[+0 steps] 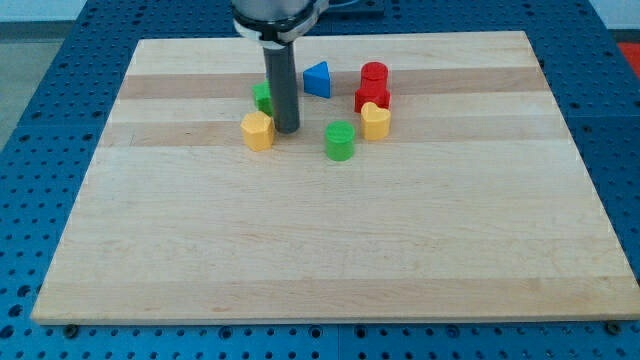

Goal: Place the yellow hexagon diagonally to green star

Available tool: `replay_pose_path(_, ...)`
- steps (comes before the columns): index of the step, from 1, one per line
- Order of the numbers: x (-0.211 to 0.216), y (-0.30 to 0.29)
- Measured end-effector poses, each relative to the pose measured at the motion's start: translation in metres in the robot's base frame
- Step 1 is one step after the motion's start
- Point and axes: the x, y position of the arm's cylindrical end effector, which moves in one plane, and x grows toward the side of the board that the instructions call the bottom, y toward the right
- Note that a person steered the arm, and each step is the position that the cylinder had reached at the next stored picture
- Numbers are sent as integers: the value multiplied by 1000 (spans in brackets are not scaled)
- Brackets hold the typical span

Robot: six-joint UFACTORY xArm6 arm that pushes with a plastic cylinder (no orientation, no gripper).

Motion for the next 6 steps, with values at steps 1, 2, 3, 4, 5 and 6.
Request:
replay_pose_path(1,0,-30)
replay_pose_path(2,-1,-48)
replay_pose_path(3,-25,-52)
replay_pose_path(4,-57,-56)
replay_pose_path(5,-79,-67)
replay_pose_path(6,-93,-71)
